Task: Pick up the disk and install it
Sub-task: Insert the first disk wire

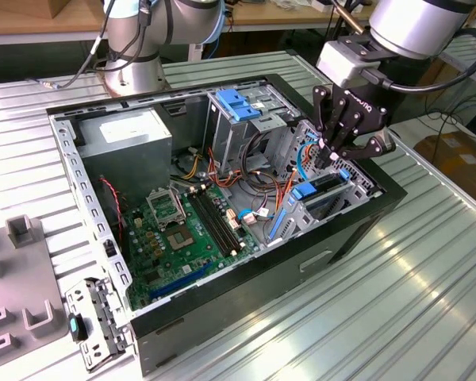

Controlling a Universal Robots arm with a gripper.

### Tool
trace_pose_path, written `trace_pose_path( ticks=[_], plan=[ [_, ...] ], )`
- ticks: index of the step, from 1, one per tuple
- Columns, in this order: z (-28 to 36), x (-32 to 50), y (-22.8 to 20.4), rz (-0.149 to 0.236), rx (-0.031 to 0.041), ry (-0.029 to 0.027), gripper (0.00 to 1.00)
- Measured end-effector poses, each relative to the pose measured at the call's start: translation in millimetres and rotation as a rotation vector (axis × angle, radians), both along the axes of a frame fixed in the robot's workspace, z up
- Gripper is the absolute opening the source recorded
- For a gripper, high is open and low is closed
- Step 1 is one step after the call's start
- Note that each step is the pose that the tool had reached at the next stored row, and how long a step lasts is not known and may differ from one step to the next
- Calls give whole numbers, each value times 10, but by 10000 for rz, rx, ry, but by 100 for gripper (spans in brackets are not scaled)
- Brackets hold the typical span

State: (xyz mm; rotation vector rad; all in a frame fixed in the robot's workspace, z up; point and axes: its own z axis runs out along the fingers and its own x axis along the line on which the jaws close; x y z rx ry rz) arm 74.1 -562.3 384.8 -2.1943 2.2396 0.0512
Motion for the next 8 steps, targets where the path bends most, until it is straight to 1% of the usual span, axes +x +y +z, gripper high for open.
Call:
trace_pose_path(
  ticks=[2,3,5,6,7,8],
  plan=[
    [0,2,0,50,-2,0,11],
    [0,3,0,174,-3,0,11],
    [-2,4,0,481,-1,0,11],
    [-4,6,0,756,-1,0,11],
    [-5,9,0,946,-1,0,11],
    [-5,14,0,1071,-1,0,11]
  ],
)
